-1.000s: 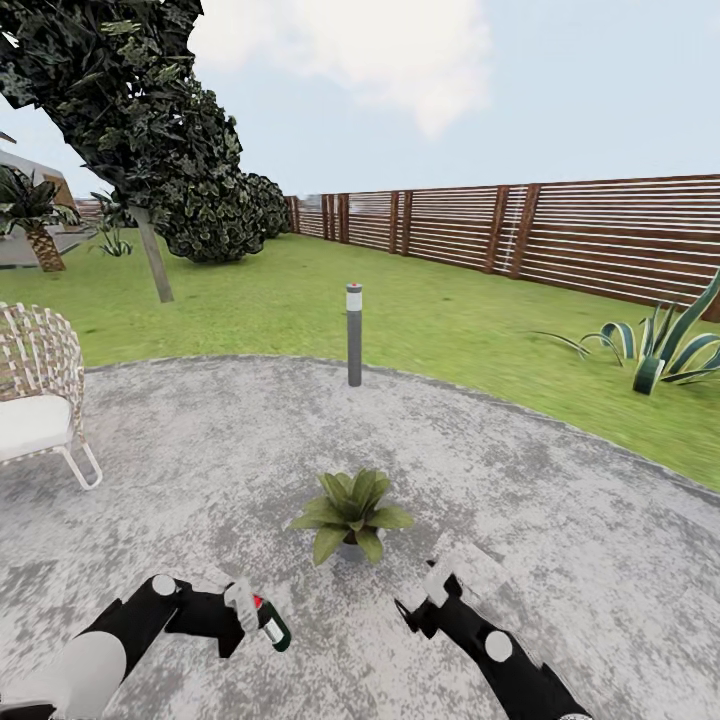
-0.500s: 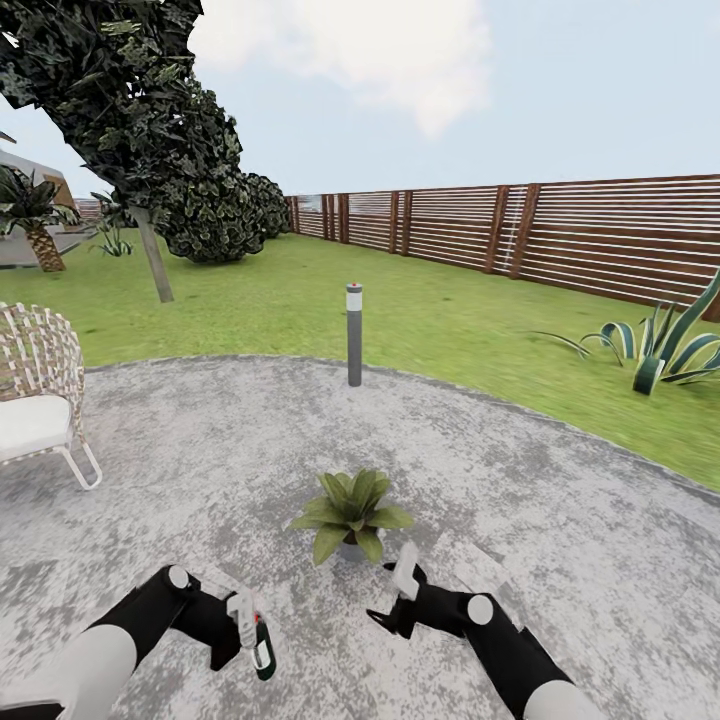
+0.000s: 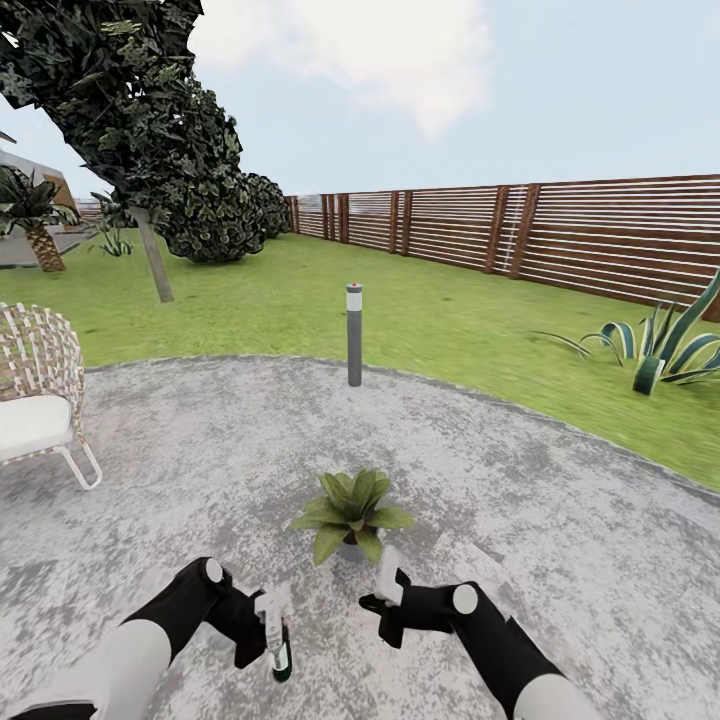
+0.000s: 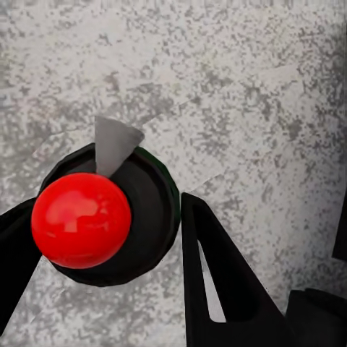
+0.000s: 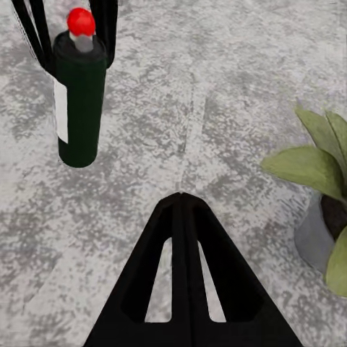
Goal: Pick up the pesticide atomizer in the garden and spray insectifuge to fully cover both potted plants in the garden.
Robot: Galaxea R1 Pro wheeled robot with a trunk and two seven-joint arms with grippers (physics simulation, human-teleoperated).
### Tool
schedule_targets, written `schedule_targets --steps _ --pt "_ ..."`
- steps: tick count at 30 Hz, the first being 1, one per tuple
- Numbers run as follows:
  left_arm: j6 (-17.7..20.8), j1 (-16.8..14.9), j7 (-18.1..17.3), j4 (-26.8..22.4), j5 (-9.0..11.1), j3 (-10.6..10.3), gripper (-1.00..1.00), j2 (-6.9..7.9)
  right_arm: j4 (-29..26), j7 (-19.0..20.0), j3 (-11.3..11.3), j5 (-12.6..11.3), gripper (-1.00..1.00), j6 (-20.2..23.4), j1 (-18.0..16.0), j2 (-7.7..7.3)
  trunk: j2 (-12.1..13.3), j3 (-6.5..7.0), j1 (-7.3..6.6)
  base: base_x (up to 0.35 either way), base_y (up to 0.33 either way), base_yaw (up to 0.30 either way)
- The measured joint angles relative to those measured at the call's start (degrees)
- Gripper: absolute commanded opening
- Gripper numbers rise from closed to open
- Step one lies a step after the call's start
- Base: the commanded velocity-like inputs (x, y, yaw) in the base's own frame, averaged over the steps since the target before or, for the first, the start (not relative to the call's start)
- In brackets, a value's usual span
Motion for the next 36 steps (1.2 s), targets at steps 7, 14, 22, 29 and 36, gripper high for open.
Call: schedule_targets --steps 7,14,22,29,36 --pt "1.45 -0.13 0.11 -0.78 -3.65 0.0 -1.0 -2.21 -0.65 1.29 0.01 0.08 -1.0 0.22 0.0 1.96 0.0 0.0 0.0 0.0 0.0 0.0" --pt "1.43 -1.17 0.02 -0.8 -3.78 -0.1 -1.0 -3.8 -0.91 1.4 0.01 0.0 -1.0 0.23 0.0 2.22 0.0 0.0 0.0 0.0 0.0 0.0" --pt "1.6 -1.75 -0.01 -1.72 -4.03 -1.57 -1.0 -5.85 -1.09 1.4 0.01 0.0 -1.0 0.23 0.0 2.23 0.0 0.0 0.0 0.0 0.0 0.0" --pt "1.67 -1.85 -0.02 -2.01 -4.02 -2.19 -1.0 -7.11 -1.1 1.4 0.01 0.0 -1.0 0.23 0.0 2.23 0.0 0.0 0.0 0.0 0.0 0.0" --pt "1.61 -1.86 -0.02 -2.02 -3.96 -2.23 -1.0 -8.4 -1.1 1.4 0.01 0.0 -1.0 0.23 0.0 2.23 0.0 0.0 0.0 0.0 0.0 0.0"
